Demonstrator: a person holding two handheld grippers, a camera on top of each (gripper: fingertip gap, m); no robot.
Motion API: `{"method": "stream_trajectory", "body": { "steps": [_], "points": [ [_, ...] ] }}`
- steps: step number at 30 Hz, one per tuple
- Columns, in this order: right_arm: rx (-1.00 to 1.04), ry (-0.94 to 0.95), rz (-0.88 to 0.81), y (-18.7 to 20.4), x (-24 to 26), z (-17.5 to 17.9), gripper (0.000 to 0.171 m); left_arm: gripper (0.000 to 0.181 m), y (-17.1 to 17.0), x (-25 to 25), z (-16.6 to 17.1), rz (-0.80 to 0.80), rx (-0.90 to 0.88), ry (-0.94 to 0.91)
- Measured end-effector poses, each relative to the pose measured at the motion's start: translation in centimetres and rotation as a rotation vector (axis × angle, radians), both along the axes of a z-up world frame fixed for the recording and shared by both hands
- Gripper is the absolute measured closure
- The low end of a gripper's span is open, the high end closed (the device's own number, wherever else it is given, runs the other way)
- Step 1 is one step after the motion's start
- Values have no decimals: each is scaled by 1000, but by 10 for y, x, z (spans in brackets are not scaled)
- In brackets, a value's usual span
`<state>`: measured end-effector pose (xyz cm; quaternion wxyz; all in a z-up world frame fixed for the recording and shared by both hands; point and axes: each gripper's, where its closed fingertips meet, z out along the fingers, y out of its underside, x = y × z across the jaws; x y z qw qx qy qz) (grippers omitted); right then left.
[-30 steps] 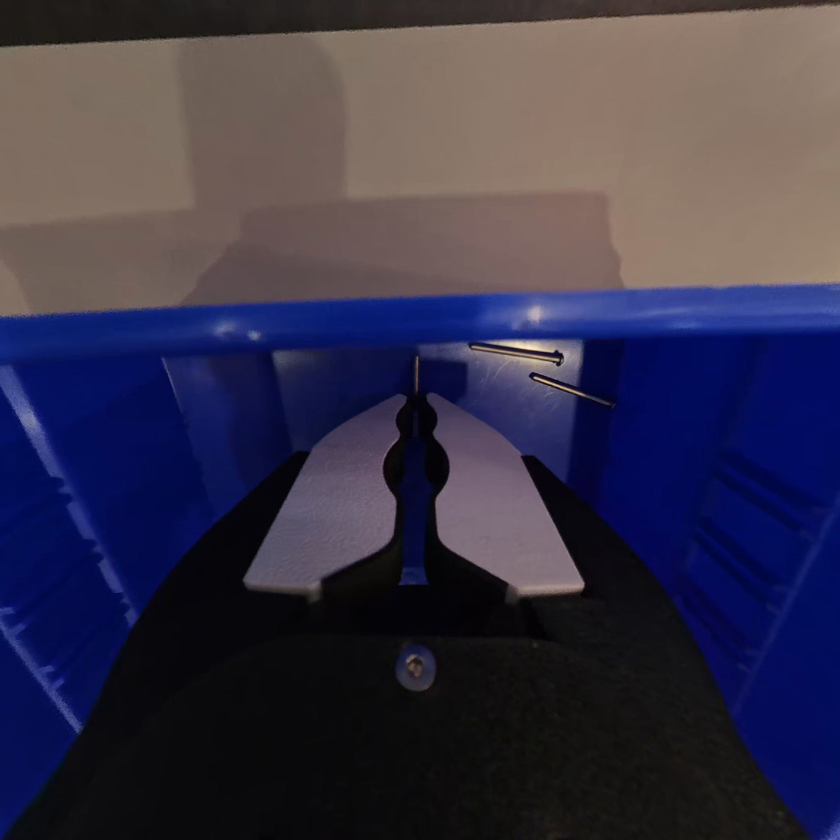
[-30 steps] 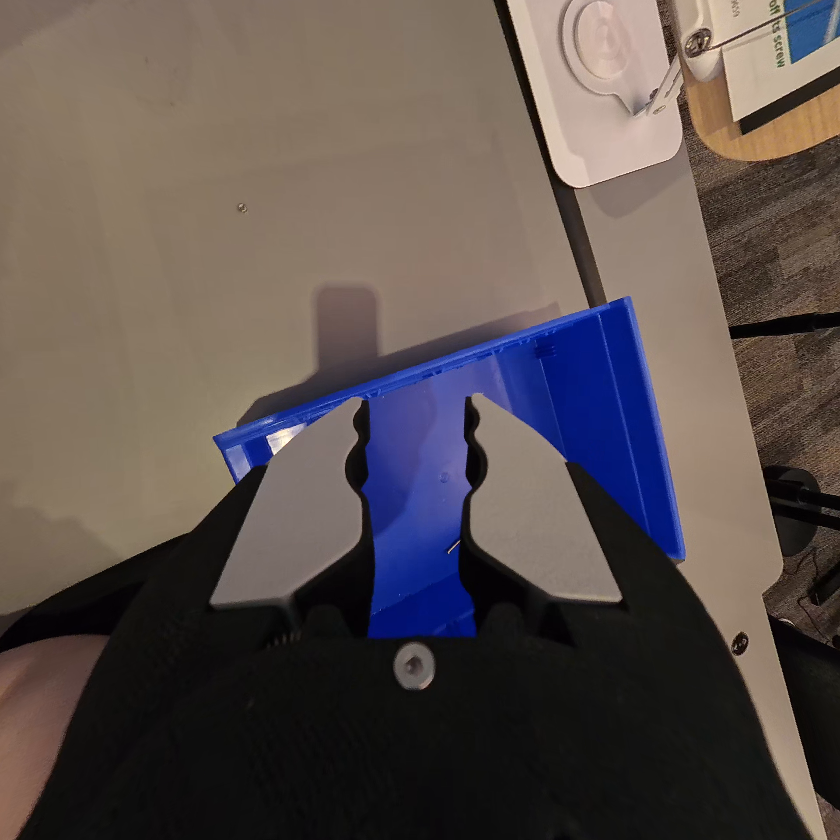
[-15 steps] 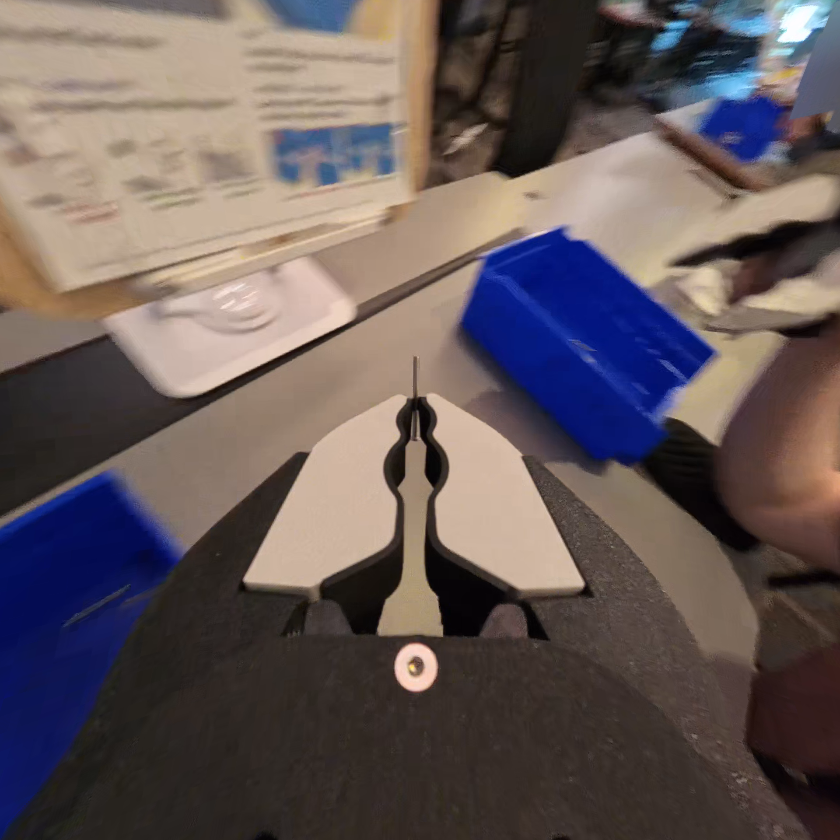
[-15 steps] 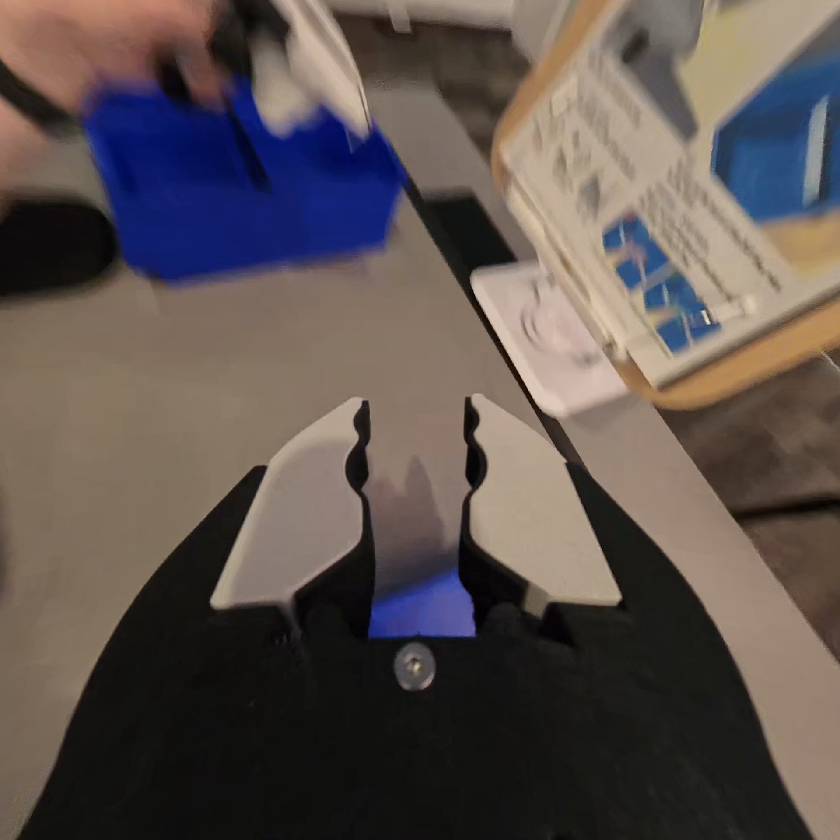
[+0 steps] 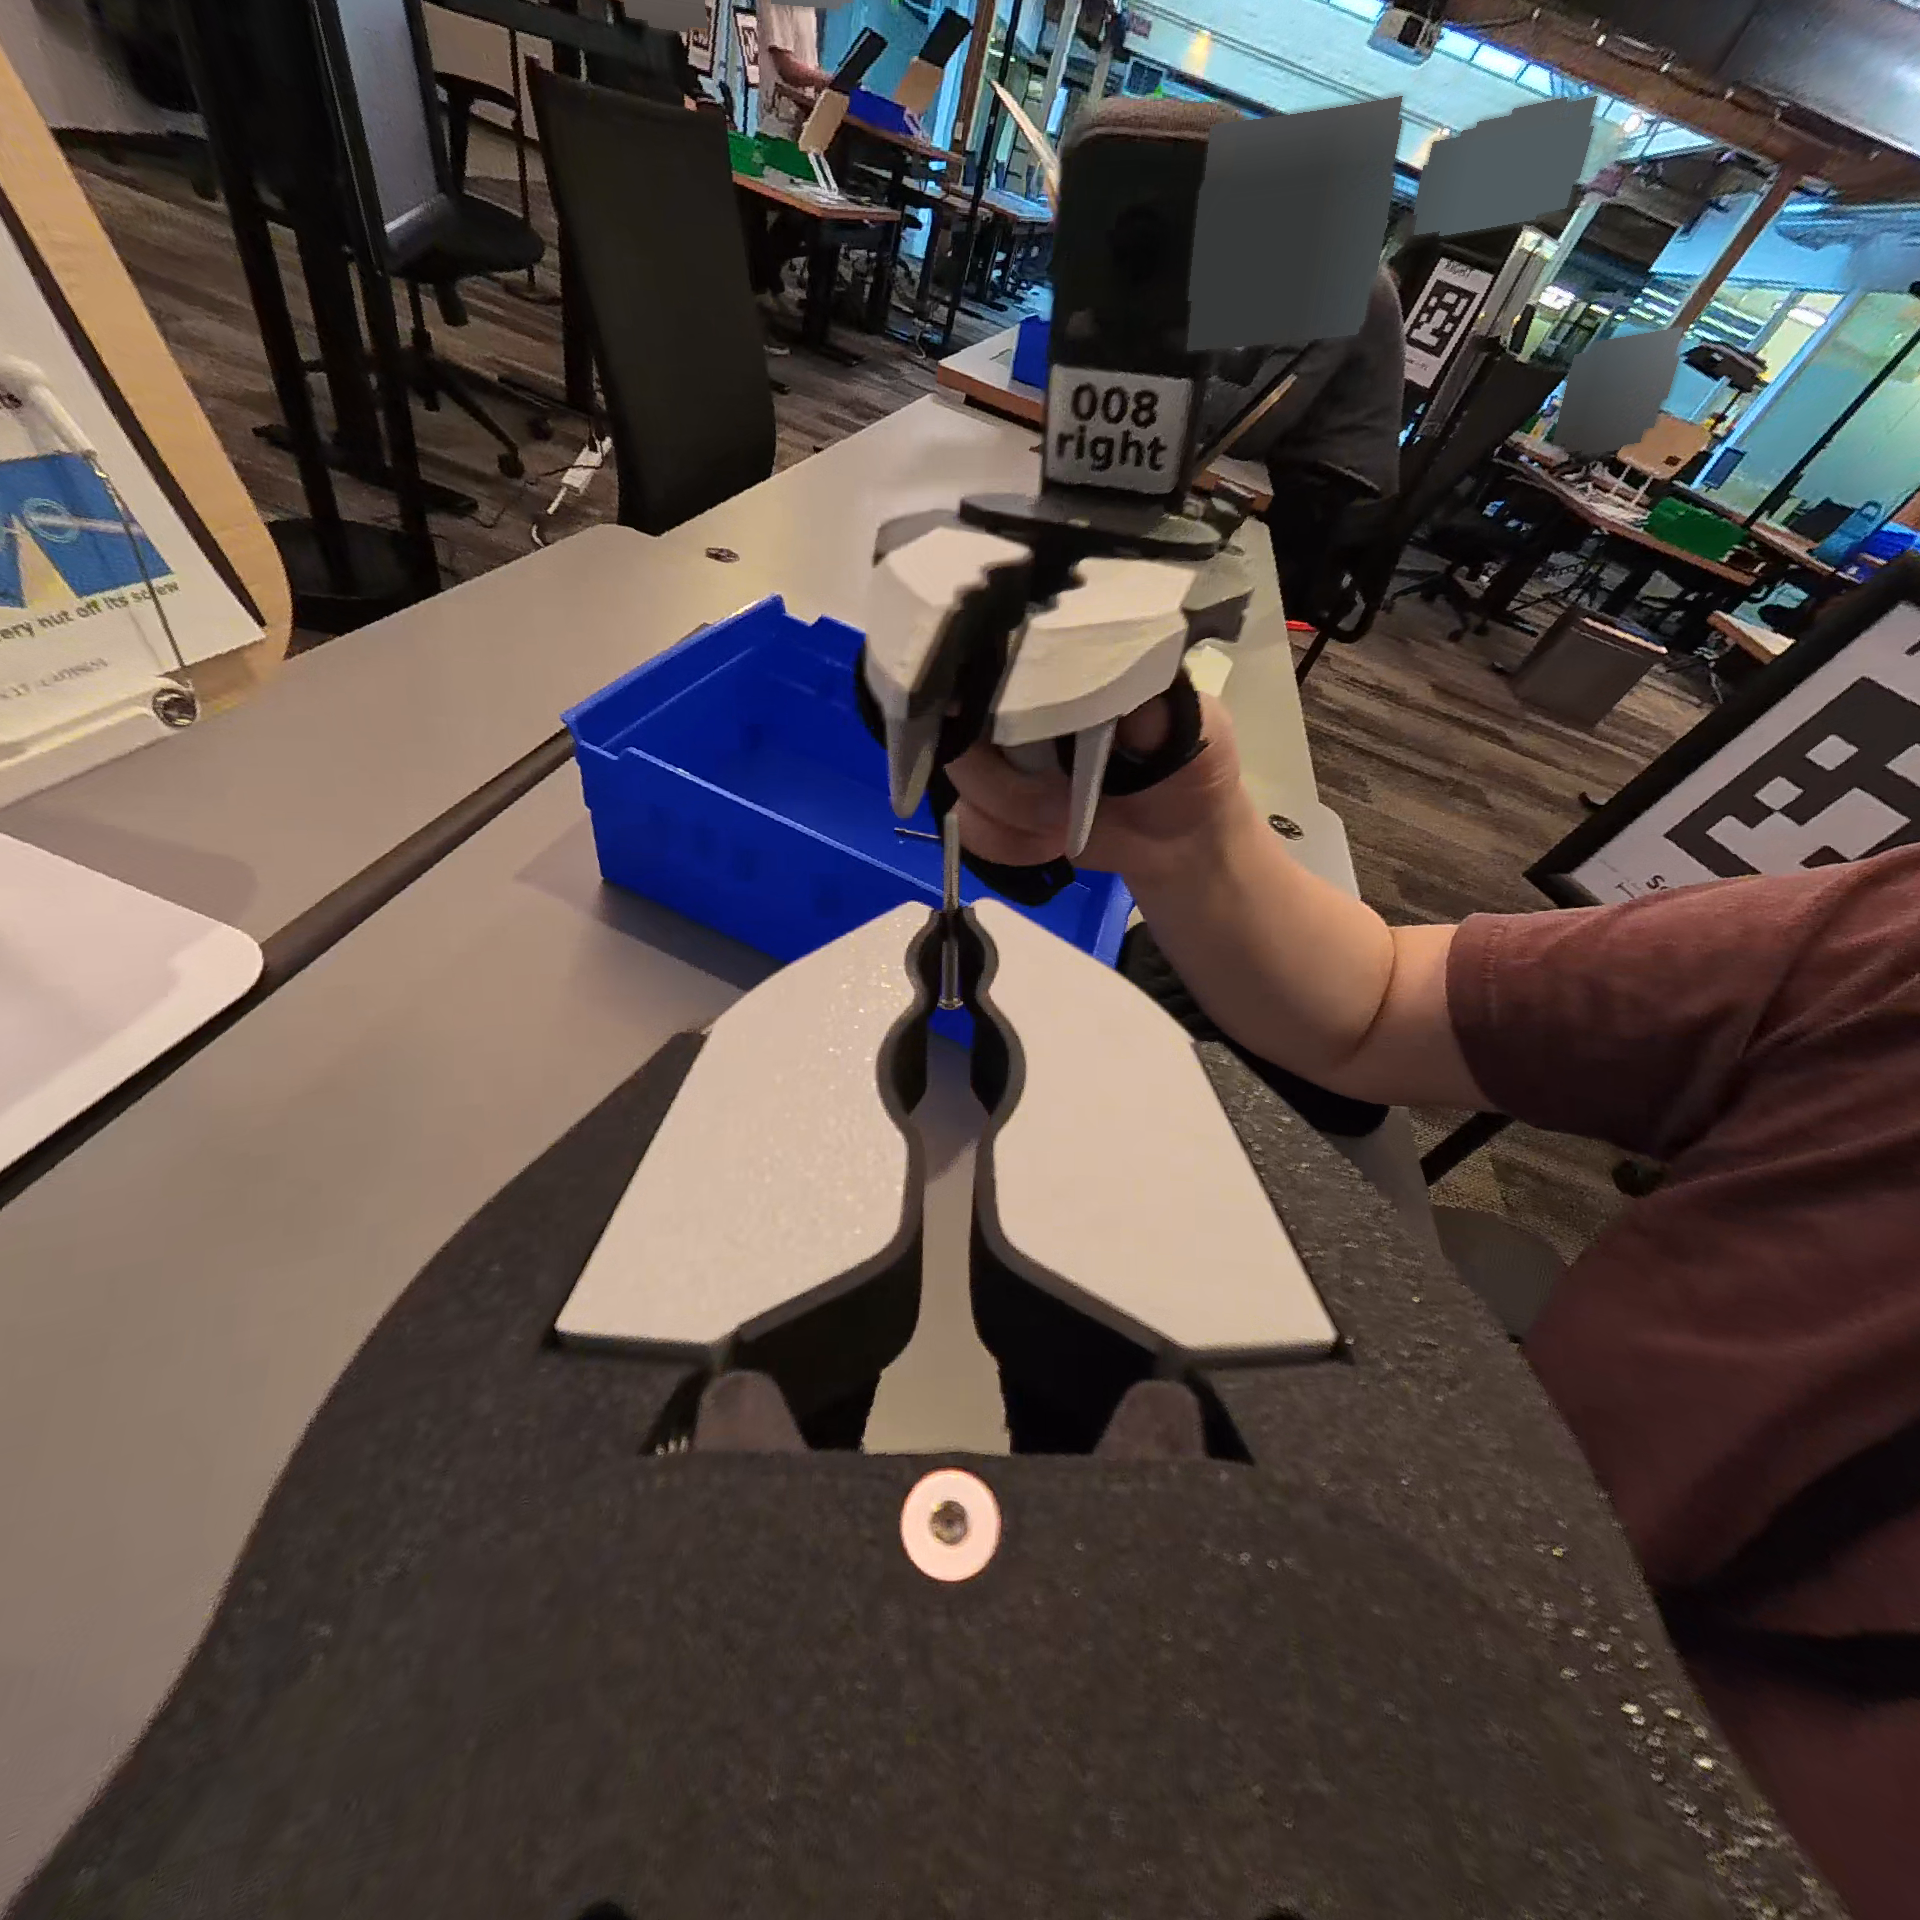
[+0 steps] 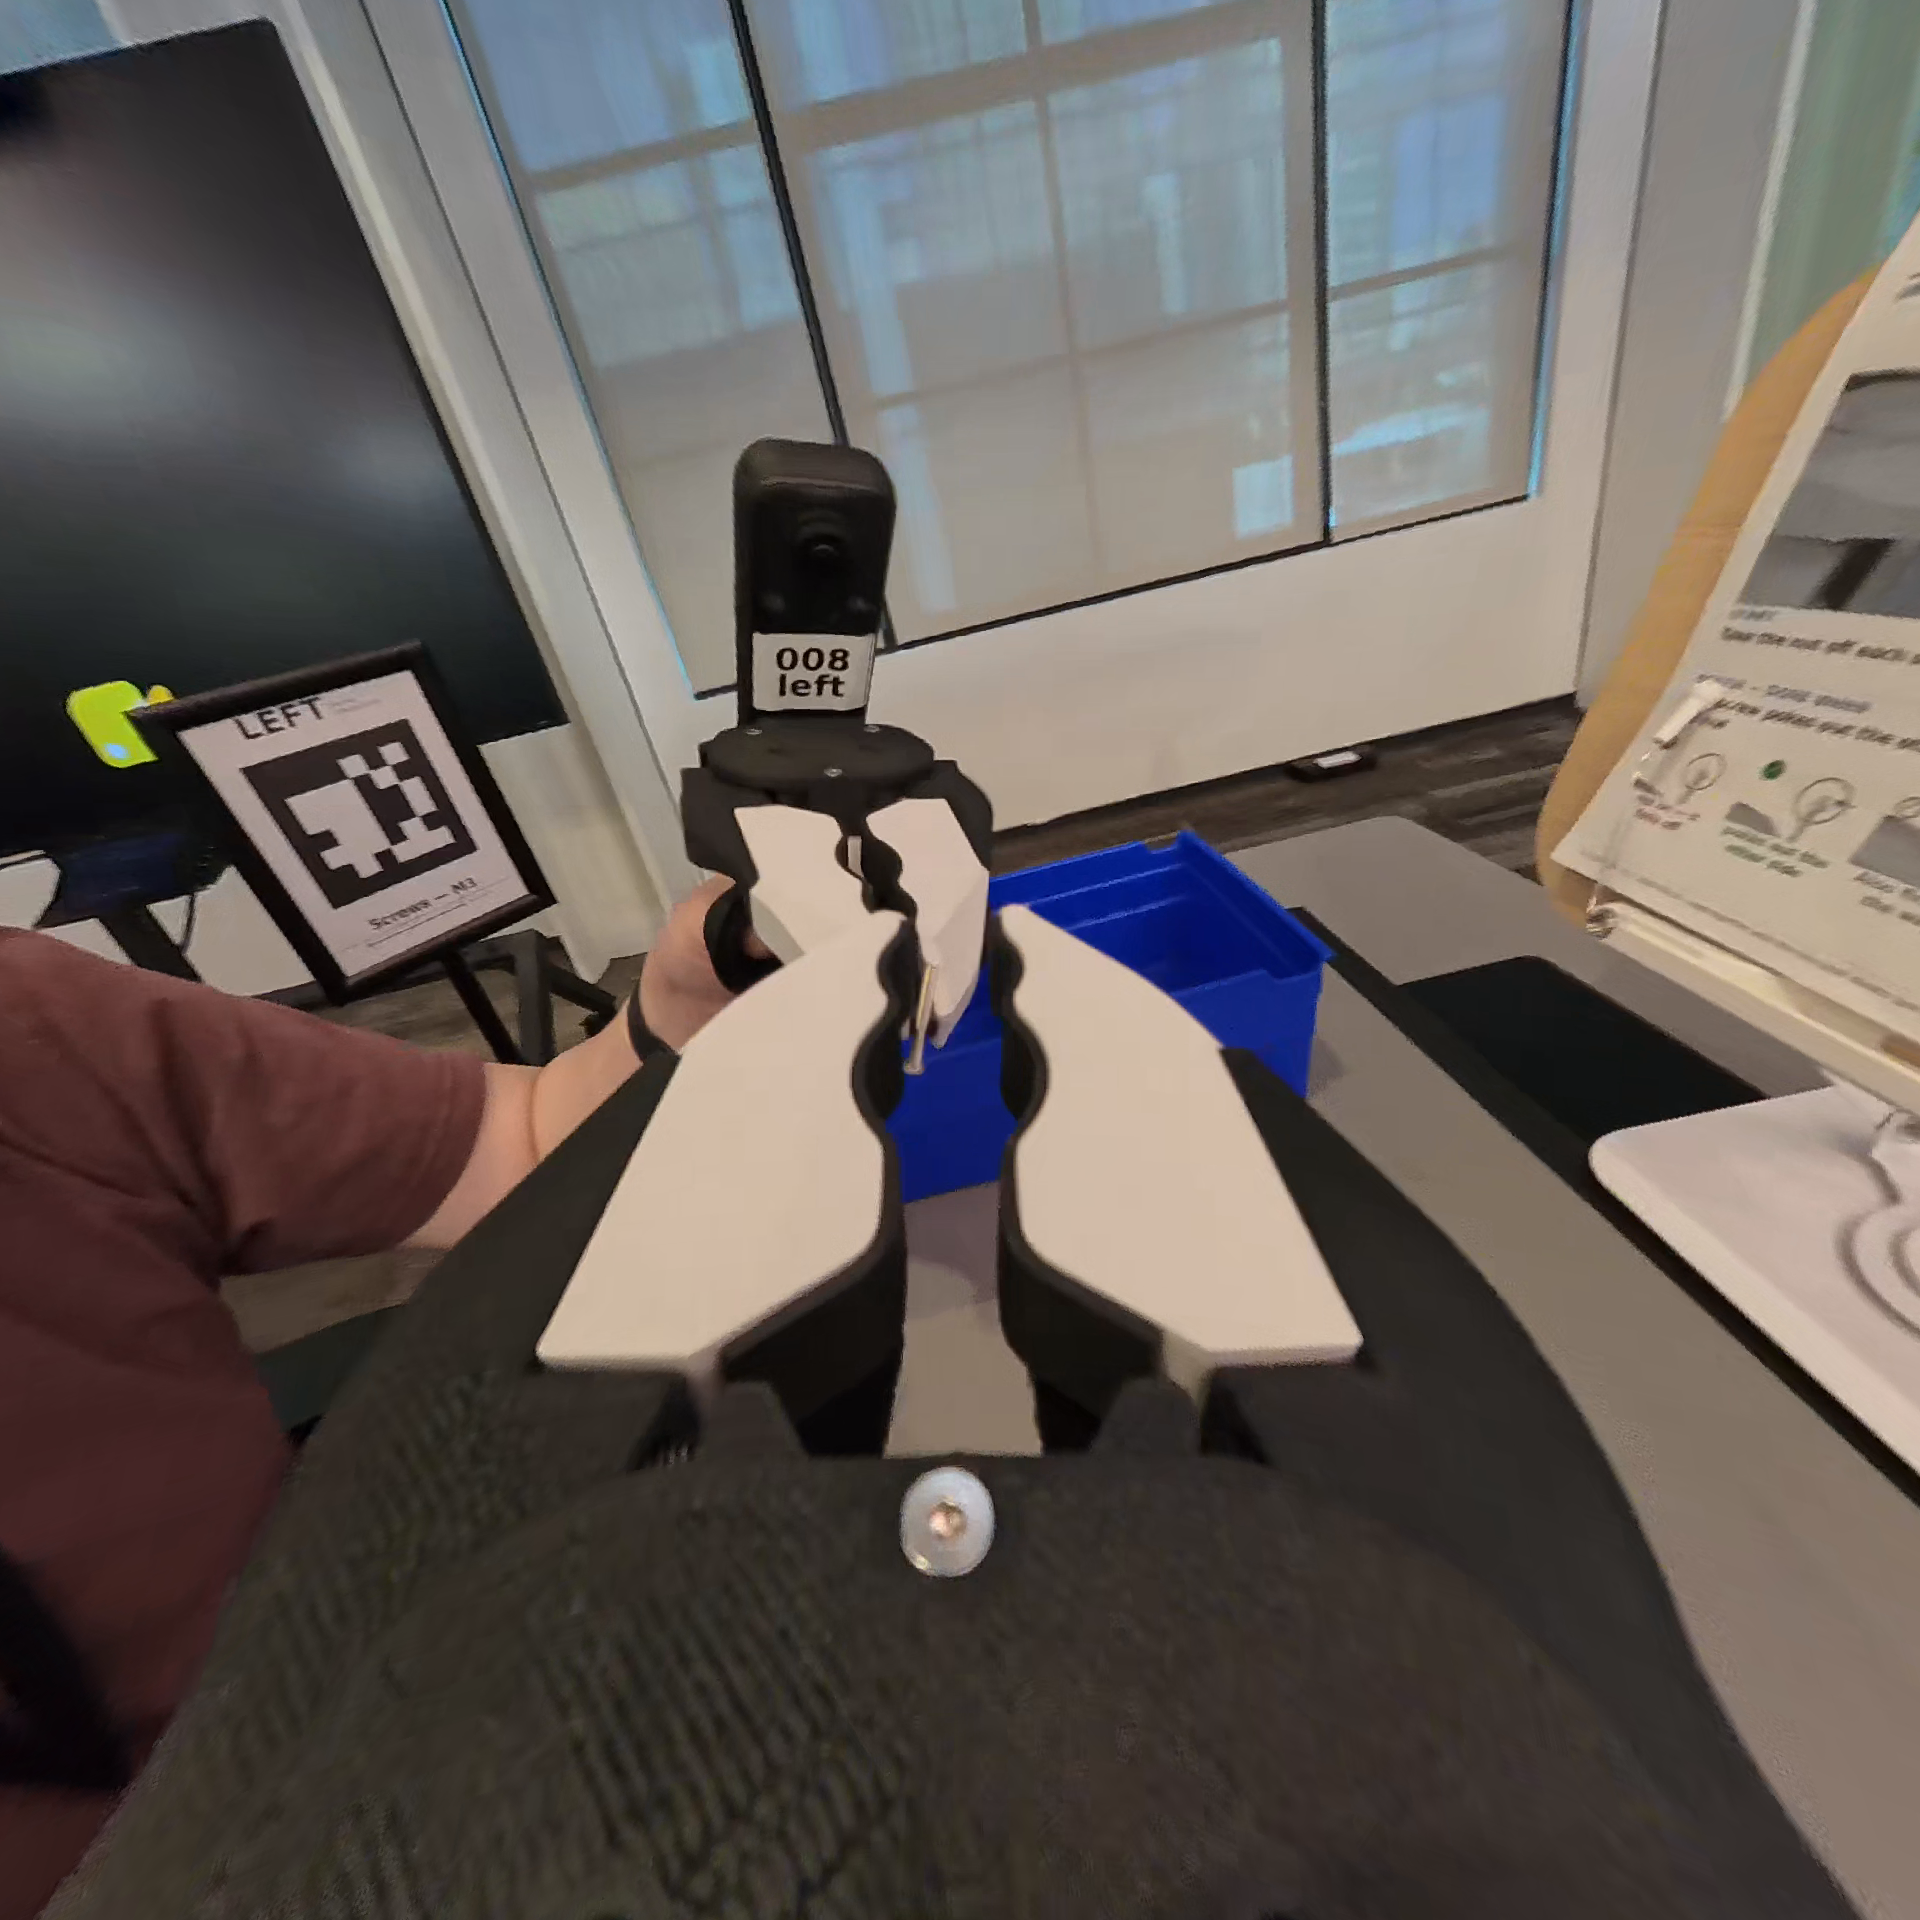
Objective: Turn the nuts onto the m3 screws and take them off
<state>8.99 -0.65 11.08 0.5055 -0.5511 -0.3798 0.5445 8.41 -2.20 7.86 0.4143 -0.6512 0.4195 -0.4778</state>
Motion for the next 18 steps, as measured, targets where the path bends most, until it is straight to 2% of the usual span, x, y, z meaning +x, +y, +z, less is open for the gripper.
{"method": "stream_trajectory", "body": {
  "steps": [11,14,18],
  "points": [
    [-67,12,71,-4,-14,-13,155,179,-3,1,4,22,20,-22],
    [-81,29,133,-11,-15,-12,168,179,-3,3,3,17,19,-32],
    [-113,24,144,-9,-14,-15,168,178,-3,4,1,-7,-40,-62]
  ]
}}
